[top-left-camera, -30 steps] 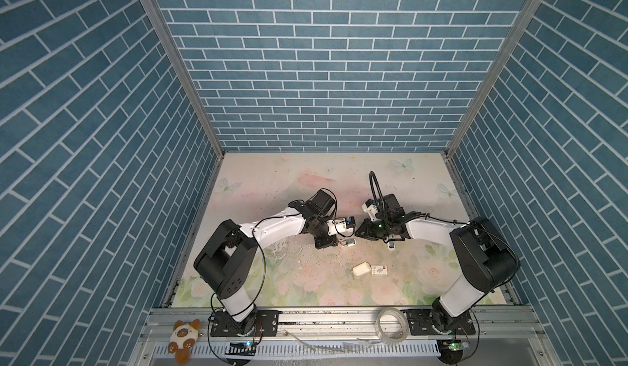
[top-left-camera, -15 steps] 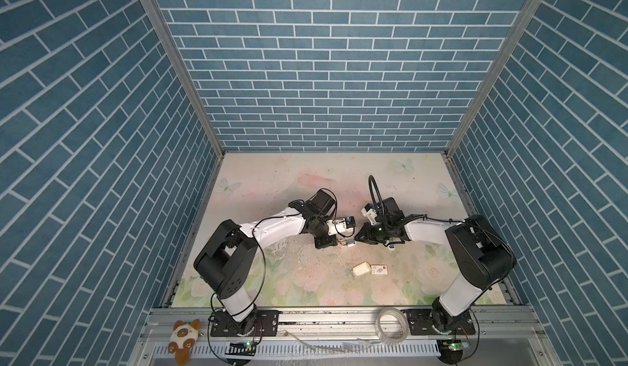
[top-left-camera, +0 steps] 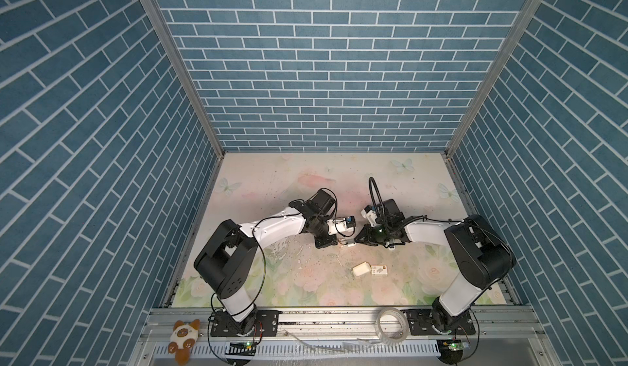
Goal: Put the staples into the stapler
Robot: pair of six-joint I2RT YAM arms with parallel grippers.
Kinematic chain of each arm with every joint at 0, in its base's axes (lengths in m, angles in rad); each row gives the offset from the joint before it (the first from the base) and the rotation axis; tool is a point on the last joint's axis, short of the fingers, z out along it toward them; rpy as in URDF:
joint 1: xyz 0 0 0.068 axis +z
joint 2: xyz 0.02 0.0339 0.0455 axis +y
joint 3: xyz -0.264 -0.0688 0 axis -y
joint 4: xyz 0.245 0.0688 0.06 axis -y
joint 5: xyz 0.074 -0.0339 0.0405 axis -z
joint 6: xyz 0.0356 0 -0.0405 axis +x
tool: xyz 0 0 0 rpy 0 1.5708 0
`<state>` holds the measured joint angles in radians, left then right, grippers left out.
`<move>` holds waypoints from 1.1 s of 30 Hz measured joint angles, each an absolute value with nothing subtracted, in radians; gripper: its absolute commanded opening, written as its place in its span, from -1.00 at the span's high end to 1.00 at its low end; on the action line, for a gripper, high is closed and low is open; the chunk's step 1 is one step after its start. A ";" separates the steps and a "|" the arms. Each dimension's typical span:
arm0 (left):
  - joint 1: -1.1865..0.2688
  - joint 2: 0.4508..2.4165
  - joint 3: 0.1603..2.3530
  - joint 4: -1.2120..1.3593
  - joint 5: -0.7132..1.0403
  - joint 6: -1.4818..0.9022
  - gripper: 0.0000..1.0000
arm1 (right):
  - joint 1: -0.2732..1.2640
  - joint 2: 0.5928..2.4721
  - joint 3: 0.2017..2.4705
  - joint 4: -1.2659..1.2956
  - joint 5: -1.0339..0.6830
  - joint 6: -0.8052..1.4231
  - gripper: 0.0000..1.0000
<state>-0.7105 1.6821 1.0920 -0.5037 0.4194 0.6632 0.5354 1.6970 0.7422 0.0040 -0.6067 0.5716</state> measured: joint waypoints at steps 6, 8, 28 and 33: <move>-0.710 1.700 1.122 -0.522 0.423 0.663 0.55 | 0.535 1.698 0.742 0.006 -0.611 0.571 0.78; -0.714 1.706 1.134 -0.528 0.423 0.663 0.55 | 0.535 1.697 0.742 0.006 -0.612 0.572 0.78; -0.787 1.811 1.266 -0.540 0.402 0.664 0.57 | 0.530 1.694 0.714 0.056 -0.630 0.579 0.80; -0.796 1.840 1.295 -0.545 0.401 0.664 0.61 | 0.529 1.694 0.710 0.062 -0.633 0.579 0.80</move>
